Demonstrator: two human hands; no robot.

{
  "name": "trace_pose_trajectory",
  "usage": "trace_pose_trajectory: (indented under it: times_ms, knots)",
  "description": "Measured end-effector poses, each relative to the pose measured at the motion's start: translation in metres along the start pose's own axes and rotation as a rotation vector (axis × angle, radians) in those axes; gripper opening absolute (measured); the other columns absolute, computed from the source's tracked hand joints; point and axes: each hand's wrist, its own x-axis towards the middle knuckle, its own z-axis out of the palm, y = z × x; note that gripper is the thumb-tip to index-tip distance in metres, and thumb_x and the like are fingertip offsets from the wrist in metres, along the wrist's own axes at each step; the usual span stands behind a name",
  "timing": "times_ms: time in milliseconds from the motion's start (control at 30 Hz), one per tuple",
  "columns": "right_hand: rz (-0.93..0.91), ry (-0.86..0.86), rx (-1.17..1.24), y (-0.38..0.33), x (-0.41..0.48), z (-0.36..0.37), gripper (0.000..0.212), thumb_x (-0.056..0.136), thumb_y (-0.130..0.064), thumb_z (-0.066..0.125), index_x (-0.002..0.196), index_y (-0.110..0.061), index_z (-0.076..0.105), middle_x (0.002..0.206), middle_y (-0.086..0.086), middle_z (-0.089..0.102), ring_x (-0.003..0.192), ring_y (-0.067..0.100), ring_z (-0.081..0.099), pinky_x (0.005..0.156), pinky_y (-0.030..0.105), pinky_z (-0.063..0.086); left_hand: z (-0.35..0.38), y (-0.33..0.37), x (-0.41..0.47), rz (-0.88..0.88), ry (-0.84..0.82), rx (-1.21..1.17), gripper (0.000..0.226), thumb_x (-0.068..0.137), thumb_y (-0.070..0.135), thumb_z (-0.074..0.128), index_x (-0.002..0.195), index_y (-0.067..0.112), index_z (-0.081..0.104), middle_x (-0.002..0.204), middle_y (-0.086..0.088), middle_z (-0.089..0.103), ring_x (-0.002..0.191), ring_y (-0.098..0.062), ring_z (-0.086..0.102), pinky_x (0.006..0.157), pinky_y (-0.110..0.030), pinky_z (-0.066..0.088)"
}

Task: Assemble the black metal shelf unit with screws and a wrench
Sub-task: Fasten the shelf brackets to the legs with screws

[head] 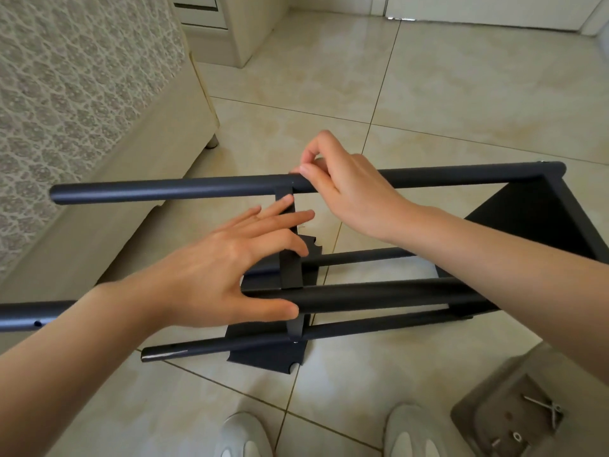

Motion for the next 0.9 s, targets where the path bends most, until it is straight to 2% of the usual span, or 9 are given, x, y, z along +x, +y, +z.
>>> trace_pose_trajectory:
  times_ms: [133, 233, 367, 467, 533, 667, 767, 833, 900]
  knots:
    - [0.003, 0.013, 0.022, -0.009, -0.007, 0.003, 0.009, 0.105, -0.026, 0.041, 0.105, -0.016, 0.041, 0.068, 0.000, 0.056, 0.060, 0.017, 0.055, 0.066, 0.044, 0.048, 0.008, 0.006, -0.005, 0.006, 0.046, -0.012, 0.055, 0.085, 0.069, 0.056, 0.127, 0.033, 0.055, 0.163, 0.015, 0.027, 0.154, -0.002, -0.001, 0.123, -0.022, 0.006]
    - [0.051, 0.015, 0.115, -0.014, -0.011, 0.002, 0.016, 0.105, -0.023, 0.042, 0.110, -0.008, 0.045, 0.096, 0.015, 0.069, 0.093, 0.030, 0.066, 0.083, 0.050, 0.050, 0.009, 0.010, -0.008, -0.004, 0.061, -0.022, 0.055, 0.085, 0.068, 0.055, 0.126, 0.032, 0.056, 0.161, 0.015, 0.030, 0.153, -0.001, 0.001, 0.122, -0.017, 0.009]
    - [0.014, 0.143, 0.234, -0.014, -0.030, -0.005, 0.011, 0.102, -0.019, 0.050, 0.107, -0.010, 0.053, 0.109, 0.003, 0.066, 0.106, 0.010, 0.063, 0.093, 0.033, 0.051, 0.011, 0.011, -0.012, -0.024, 0.080, -0.023, 0.053, 0.085, 0.068, 0.055, 0.125, 0.034, 0.055, 0.160, 0.017, 0.031, 0.153, 0.001, 0.001, 0.120, -0.018, 0.015]
    - [0.054, 0.140, 0.274, -0.006, -0.048, -0.010, 0.011, 0.098, -0.018, 0.057, 0.105, -0.011, 0.061, 0.098, -0.006, 0.065, 0.097, 0.006, 0.063, 0.083, 0.023, 0.055, 0.012, 0.010, -0.014, -0.034, 0.093, -0.028, 0.053, 0.085, 0.068, 0.055, 0.125, 0.034, 0.055, 0.159, 0.018, 0.032, 0.153, 0.001, 0.003, 0.118, -0.012, 0.013]
    - [0.153, 0.071, 0.372, 0.001, -0.052, -0.012, 0.010, 0.096, -0.017, 0.059, 0.103, -0.010, 0.063, 0.088, -0.004, 0.069, 0.087, 0.008, 0.068, 0.075, 0.021, 0.057, 0.013, 0.011, -0.014, -0.031, 0.102, -0.027, 0.053, 0.085, 0.068, 0.055, 0.126, 0.034, 0.055, 0.159, 0.018, 0.034, 0.153, 0.001, 0.004, 0.118, -0.010, 0.013]
    - [0.482, -0.098, 0.607, 0.014, -0.052, -0.010, 0.008, 0.093, -0.014, 0.064, 0.099, -0.011, 0.069, 0.084, 0.000, 0.075, 0.082, 0.013, 0.073, 0.067, 0.020, 0.057, 0.017, 0.018, -0.017, -0.019, 0.126, 0.045, 0.057, 0.085, 0.069, 0.054, 0.127, 0.031, 0.059, 0.158, 0.013, 0.037, 0.154, -0.004, 0.010, 0.120, -0.028, 0.024]
    - [0.711, -0.435, 0.746, 0.019, -0.059, -0.004, 0.009, 0.091, -0.017, 0.068, 0.097, -0.011, 0.071, 0.088, 0.006, 0.076, 0.080, 0.014, 0.072, 0.068, 0.022, 0.057, 0.022, 0.026, -0.022, -0.019, 0.142, 0.107, 0.059, 0.085, 0.067, 0.053, 0.128, 0.027, 0.062, 0.158, 0.008, 0.040, 0.154, -0.008, 0.014, 0.123, -0.032, 0.023]
    - [0.749, -0.650, 0.759, 0.019, -0.064, 0.001, 0.008, 0.091, -0.018, 0.068, 0.095, -0.014, 0.074, 0.093, 0.007, 0.076, 0.080, 0.013, 0.071, 0.070, 0.022, 0.056, 0.025, 0.032, -0.026, -0.004, 0.148, 0.124, 0.058, 0.086, 0.066, 0.053, 0.129, 0.028, 0.060, 0.158, 0.006, 0.041, 0.154, -0.011, 0.016, 0.123, -0.033, 0.022]
    - [0.747, -0.755, 0.812, 0.016, -0.070, 0.005, 0.008, 0.091, -0.017, 0.069, 0.092, -0.016, 0.077, 0.096, 0.008, 0.076, 0.081, 0.013, 0.071, 0.071, 0.021, 0.056, 0.027, 0.037, -0.030, 0.019, 0.149, 0.130, 0.055, 0.087, 0.064, 0.055, 0.130, 0.030, 0.056, 0.157, 0.005, 0.041, 0.154, -0.014, 0.017, 0.123, -0.035, 0.021]
